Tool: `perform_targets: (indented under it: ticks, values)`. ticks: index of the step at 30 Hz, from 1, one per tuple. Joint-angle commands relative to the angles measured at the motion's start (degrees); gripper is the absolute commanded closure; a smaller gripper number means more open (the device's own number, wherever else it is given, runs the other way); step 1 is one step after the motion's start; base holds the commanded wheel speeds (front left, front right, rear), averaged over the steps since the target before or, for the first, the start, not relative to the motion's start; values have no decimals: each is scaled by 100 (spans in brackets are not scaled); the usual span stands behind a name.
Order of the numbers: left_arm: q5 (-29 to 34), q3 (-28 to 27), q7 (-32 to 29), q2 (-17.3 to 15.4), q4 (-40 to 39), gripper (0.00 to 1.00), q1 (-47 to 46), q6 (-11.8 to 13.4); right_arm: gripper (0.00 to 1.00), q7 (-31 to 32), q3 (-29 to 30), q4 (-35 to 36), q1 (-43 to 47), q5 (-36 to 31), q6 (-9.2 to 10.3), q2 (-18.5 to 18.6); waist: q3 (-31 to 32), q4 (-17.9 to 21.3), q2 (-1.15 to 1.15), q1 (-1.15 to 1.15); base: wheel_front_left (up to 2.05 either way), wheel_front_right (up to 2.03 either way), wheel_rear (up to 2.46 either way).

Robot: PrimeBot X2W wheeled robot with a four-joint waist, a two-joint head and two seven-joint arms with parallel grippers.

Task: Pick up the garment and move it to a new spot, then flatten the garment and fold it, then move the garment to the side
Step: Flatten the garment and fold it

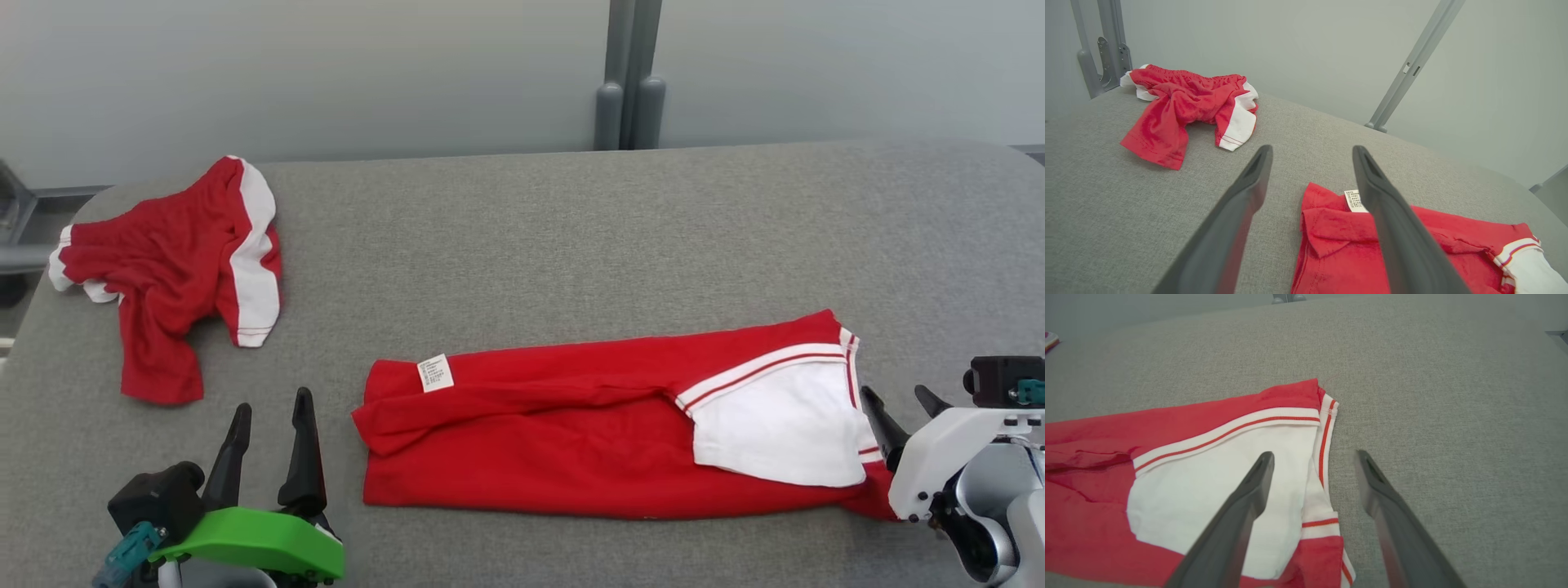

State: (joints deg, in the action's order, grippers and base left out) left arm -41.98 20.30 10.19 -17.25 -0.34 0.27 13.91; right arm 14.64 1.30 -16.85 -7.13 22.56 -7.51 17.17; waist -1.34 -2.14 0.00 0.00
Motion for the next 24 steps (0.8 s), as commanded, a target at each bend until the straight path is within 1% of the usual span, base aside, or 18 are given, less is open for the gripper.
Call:
perform_targets:
  ticks: [1, 6, 11, 17, 23, 24]
  values:
    - [55, -4, 40, -9, -12, 0, 18, -5, 0, 29, 11, -118, -117, 41, 4, 27, -83, -249, 0, 0, 0, 0, 0]
    - [70, 30, 56, 17, -4, 0, -90, -32, 0, 199, 121, -856, -425, 48, 4, 62, -204, -560, 0, 0, 0, 0, 0]
    - [55, 41, 82, 39, 36, 0, -136, -40, 0, 317, 224, -1477, -592, 100, 4, 28, -274, -792, 0, 0, 0, 0, 0]
    - [12, 28, 105, 54, 70, 0, -123, -51, 0, 455, 190, -1843, -624, 233, 4, 58, -301, -909, 0, 0, 0, 0, 0]
    - [-30, -27, 150, 41, 105, 0, -97, -34, 0, 690, -90, -1904, -604, 429, 0, 8, -310, -868, 0, 0, 0, 0, 0]
    - [-38, -32, 154, 42, 105, 0, -105, -32, 6, 716, -151, -1887, -603, 442, -1, 9, -316, -852, 0, 0, 0, 0, 0]
